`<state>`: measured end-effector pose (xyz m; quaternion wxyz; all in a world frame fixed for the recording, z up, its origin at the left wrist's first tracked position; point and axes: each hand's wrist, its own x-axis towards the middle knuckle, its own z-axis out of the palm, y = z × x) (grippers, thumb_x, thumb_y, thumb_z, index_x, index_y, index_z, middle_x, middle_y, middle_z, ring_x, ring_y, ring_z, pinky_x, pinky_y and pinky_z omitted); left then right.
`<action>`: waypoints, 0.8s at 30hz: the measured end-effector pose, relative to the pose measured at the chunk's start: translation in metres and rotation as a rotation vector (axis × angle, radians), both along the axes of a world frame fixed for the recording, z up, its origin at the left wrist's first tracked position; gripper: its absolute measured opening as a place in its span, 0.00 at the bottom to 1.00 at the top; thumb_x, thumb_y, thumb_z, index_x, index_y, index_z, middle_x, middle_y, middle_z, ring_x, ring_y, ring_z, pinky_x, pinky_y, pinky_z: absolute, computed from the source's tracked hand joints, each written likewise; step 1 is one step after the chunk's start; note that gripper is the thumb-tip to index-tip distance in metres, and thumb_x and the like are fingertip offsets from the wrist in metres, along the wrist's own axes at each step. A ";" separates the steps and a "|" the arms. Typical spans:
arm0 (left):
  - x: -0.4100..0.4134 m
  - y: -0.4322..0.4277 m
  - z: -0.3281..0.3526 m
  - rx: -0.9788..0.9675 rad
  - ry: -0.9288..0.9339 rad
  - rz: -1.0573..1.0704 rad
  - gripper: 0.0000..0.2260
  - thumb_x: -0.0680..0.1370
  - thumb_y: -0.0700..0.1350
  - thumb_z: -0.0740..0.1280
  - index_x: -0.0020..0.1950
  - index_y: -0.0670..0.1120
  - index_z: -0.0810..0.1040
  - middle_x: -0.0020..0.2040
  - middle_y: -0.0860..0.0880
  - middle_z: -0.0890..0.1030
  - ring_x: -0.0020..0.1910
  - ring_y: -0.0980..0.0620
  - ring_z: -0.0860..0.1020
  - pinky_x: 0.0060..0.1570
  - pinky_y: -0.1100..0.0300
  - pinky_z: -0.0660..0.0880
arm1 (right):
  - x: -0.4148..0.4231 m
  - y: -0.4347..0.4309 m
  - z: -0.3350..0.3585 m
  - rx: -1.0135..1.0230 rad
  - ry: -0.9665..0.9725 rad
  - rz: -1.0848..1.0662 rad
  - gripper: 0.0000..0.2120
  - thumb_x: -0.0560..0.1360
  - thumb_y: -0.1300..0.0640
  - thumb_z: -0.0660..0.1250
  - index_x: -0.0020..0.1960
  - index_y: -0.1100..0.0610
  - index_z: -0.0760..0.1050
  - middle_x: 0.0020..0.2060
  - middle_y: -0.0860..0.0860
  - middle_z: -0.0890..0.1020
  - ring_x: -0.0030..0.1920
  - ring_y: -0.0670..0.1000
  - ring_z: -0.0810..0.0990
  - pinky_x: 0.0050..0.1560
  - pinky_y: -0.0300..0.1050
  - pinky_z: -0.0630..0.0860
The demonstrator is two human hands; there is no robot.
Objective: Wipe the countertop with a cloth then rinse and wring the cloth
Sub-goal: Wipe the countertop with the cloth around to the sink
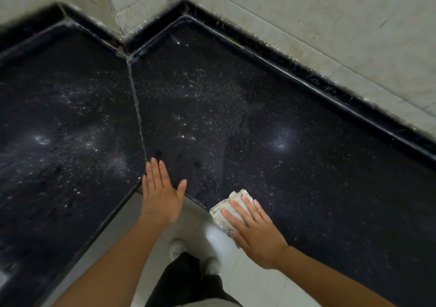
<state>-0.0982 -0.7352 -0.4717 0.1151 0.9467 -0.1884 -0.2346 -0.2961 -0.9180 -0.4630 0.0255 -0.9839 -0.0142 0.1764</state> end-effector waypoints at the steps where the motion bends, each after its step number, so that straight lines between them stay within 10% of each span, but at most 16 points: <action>1: 0.000 0.000 0.001 -0.004 0.002 0.001 0.35 0.75 0.64 0.36 0.71 0.41 0.27 0.71 0.44 0.26 0.71 0.48 0.26 0.71 0.53 0.30 | 0.008 0.001 0.000 0.007 0.004 0.004 0.26 0.83 0.43 0.46 0.79 0.50 0.51 0.77 0.52 0.59 0.76 0.60 0.55 0.72 0.57 0.54; 10: 0.001 0.000 -0.003 -0.022 0.017 0.006 0.41 0.67 0.69 0.23 0.71 0.41 0.27 0.70 0.44 0.25 0.69 0.49 0.24 0.69 0.55 0.28 | 0.145 -0.011 -0.004 0.101 0.005 -0.119 0.25 0.81 0.44 0.37 0.75 0.42 0.31 0.76 0.46 0.34 0.74 0.53 0.28 0.74 0.51 0.30; 24: 0.004 0.003 -0.005 -0.054 0.002 -0.015 0.41 0.66 0.69 0.21 0.70 0.44 0.25 0.70 0.45 0.23 0.68 0.50 0.22 0.69 0.54 0.27 | 0.164 0.004 -0.005 0.078 0.039 -0.199 0.25 0.81 0.43 0.35 0.75 0.44 0.29 0.76 0.49 0.34 0.74 0.54 0.27 0.74 0.51 0.30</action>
